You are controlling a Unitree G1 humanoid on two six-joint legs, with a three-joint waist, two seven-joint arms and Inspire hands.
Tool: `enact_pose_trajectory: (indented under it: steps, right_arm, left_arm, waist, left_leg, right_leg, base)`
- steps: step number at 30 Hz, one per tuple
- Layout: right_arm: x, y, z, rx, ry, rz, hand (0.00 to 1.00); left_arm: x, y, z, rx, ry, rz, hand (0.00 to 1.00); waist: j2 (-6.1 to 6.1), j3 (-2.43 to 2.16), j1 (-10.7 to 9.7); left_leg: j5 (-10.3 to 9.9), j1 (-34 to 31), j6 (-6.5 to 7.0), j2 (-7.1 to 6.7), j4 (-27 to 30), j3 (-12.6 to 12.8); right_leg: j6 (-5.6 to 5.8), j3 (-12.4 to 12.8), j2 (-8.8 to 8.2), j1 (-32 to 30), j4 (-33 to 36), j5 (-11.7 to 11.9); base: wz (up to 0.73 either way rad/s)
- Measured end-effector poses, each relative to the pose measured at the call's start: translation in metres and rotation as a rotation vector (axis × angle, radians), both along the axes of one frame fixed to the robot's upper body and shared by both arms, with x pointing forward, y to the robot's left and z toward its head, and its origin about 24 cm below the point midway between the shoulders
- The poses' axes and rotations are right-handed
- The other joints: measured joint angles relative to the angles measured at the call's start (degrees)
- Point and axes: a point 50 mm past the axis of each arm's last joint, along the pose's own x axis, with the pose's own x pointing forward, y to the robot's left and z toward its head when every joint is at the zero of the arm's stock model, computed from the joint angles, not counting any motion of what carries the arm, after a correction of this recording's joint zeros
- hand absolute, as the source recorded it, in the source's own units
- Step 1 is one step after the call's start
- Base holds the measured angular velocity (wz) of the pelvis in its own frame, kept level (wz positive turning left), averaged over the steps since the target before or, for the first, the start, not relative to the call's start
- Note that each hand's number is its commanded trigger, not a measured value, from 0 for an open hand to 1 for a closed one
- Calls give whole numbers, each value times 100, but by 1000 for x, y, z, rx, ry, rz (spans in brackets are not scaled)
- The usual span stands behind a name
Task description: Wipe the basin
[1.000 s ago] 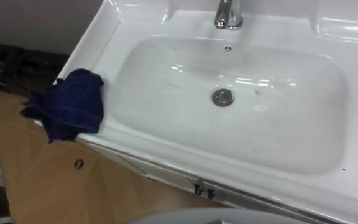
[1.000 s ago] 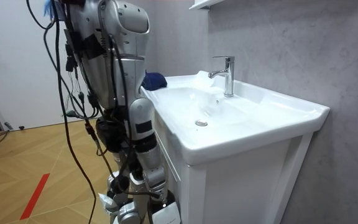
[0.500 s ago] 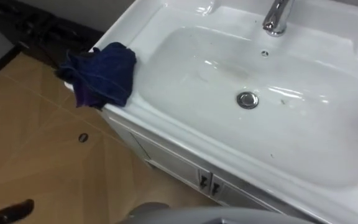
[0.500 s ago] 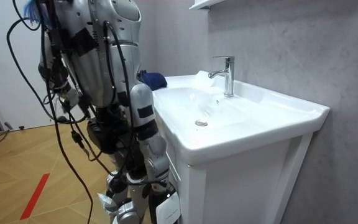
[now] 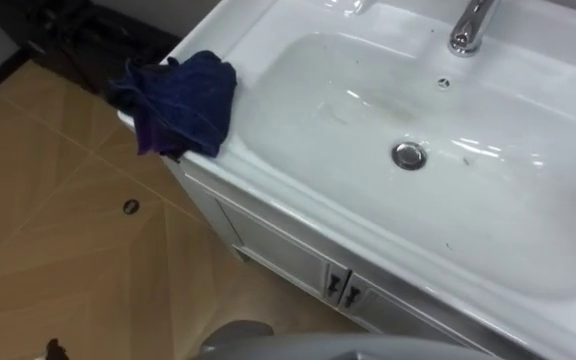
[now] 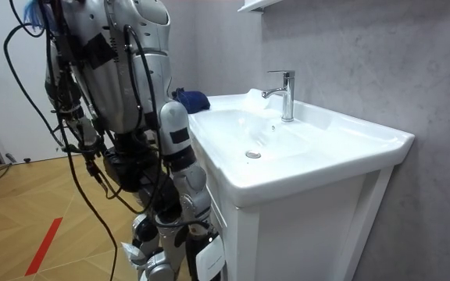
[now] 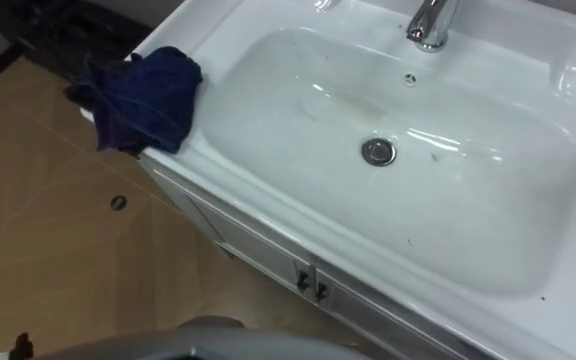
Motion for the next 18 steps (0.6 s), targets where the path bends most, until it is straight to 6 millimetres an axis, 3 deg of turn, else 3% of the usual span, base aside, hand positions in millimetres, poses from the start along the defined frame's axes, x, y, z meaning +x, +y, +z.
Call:
enact_pose_trajectory:
  steps: [4,10,18]
  right_arm:
    - [1,0,0,1,-3,-4,0]
    - [7,1,0,20,-19,6,0]
    - [21,3,-1,48,-18,109,0]
  left_arm:
    - [0,-8,-6,-86,69,-64,0]
    - [13,-20,-14,-217,140,-195,0]
    - [33,-30,-17,-308,200,-357,0]
  waist:
    - [-38,-13,-123]
    - [-37,8,-315]
    - [-92,-25,-436]
  left_leg:
    - [-30,26,47,-10,-2,119]
    - [-114,105,121,-25,11,153]
    - [-191,87,176,-17,61,258]
  right_leg:
    - [63,27,-23,54,-2,-3]
    - [141,54,-66,121,1,-23]
    - [196,232,-68,47,19,-1]
  base:
    - [3]
    - [-2]
    - [-8]
